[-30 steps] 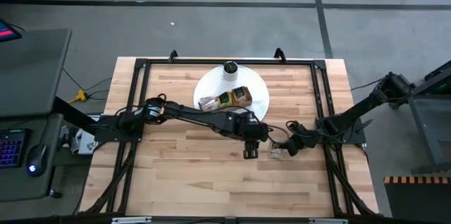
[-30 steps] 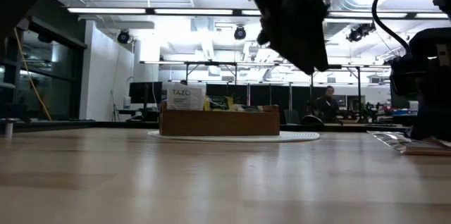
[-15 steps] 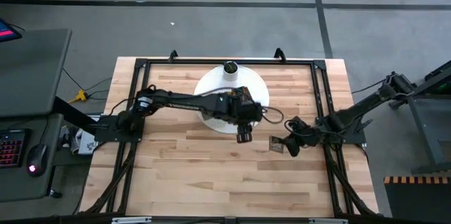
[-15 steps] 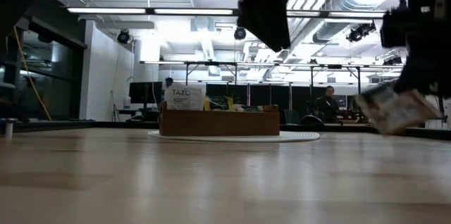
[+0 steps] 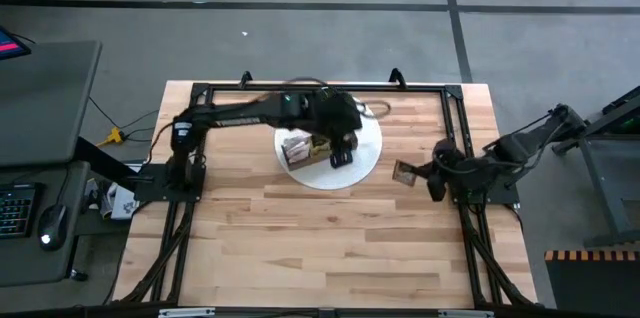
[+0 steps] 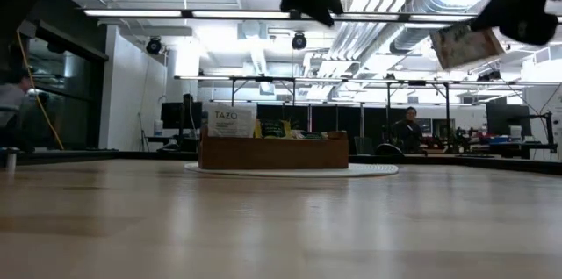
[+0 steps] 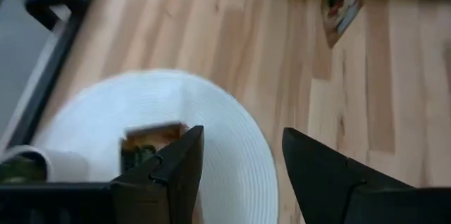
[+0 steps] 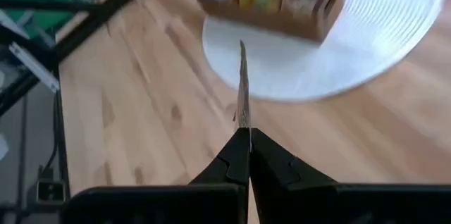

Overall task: Pick & Place Tea
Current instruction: Put the brown tea bag into the right section of the wooden organizer

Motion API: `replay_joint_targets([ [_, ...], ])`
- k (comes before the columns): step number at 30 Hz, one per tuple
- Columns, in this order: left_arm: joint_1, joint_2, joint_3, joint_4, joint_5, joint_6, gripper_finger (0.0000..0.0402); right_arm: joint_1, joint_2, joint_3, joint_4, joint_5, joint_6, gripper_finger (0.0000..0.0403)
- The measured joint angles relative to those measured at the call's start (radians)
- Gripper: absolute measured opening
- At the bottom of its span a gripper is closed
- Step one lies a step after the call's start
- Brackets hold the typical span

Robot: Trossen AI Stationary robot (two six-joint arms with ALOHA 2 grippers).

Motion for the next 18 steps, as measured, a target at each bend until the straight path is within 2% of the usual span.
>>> replay_joint_targets([
  [7, 0.036, -0.129, 0.002, 0.052, 0.014, 0.014, 0.0191, 0.0, -0.042, 0.111, -0.12, 0.123, -0.052, 0.0],
  [12, 0.038, -0.233, -0.017, 0.086, 0.033, 0.038, 0.0191, -0.001, -0.063, 0.144, -0.142, 0.183, -0.084, 0.0],
  [13, 0.038, -0.258, -0.045, 0.094, 0.045, 0.039, 0.0191, -0.003, -0.065, 0.147, -0.143, 0.19, -0.094, 0.0],
  [15, 0.038, -0.31, -0.13, 0.217, 0.049, 0.033, 0.0191, -0.015, -0.066, 0.152, -0.135, 0.193, -0.103, 0.0],
  [18, 0.038, -0.421, -0.341, 0.376, 0.091, -0.004, 0.0191, -0.05, -0.066, 0.153, -0.087, 0.192, -0.142, 0.0],
])
